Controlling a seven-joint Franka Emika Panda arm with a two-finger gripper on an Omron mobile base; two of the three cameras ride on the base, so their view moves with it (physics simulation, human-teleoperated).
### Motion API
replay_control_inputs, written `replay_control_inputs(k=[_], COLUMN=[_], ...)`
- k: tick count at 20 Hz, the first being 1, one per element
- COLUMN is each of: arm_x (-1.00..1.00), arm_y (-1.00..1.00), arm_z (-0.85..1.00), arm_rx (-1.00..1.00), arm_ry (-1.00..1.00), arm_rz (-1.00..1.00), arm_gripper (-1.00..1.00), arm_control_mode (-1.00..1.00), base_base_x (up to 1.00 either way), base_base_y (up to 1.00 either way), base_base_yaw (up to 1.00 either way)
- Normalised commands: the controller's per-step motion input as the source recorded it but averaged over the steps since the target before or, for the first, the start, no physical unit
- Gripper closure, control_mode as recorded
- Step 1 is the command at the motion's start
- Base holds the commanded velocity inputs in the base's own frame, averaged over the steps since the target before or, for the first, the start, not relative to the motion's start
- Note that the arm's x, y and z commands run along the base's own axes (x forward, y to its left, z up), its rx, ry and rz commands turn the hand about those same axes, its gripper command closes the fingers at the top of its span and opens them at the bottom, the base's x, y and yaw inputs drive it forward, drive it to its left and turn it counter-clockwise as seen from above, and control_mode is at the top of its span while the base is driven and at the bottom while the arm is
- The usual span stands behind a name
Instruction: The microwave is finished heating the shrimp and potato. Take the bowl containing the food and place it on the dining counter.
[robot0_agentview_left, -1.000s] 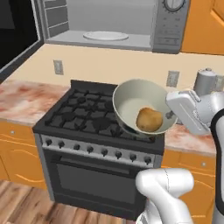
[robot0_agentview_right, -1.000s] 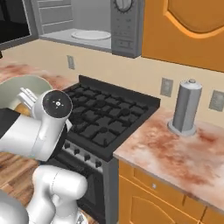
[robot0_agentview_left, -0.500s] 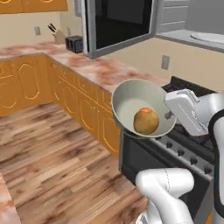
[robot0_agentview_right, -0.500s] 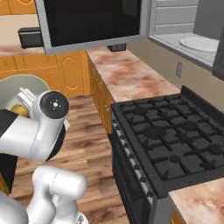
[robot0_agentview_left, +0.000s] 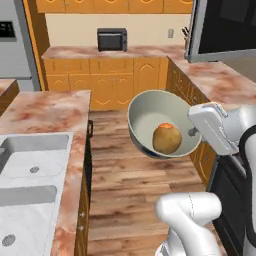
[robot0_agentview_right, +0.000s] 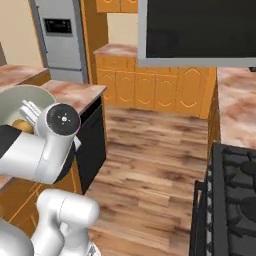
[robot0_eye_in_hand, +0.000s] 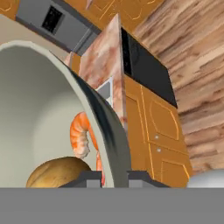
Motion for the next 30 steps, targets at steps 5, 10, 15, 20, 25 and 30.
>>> replay_control_inputs(k=[5, 10, 15, 20, 25, 30], arm_x=[0.00, 0.00, 0.00, 0.00, 0.00, 0.00], arm_y=[0.00, 0.00, 0.00, 0.00, 0.00, 0.00], arm_z=[0.00, 0.00, 0.00, 0.00, 0.00, 0.00], arm_rx=[0.00, 0.00, 0.00, 0.00, 0.00, 0.00], arm_ry=[0.00, 0.00, 0.00, 0.00, 0.00, 0.00], arm_rz=[0.00, 0.00, 0.00, 0.00, 0.00, 0.00], arm_gripper=[1.00, 1.00, 1.00, 1.00, 1.00, 1.00], arm_control_mode=[1.00, 1.00, 1.00, 1.00, 1.00, 1.00], base_base_x=[0.07, 0.44, -0.15, -0.23, 0.43, 0.92], base_base_y=[0.00, 0.00, 0.00, 0.49, 1.00, 1.00], base_base_yaw=[0.94, 0.77, 0.88, 0.89, 0.51, 0.09])
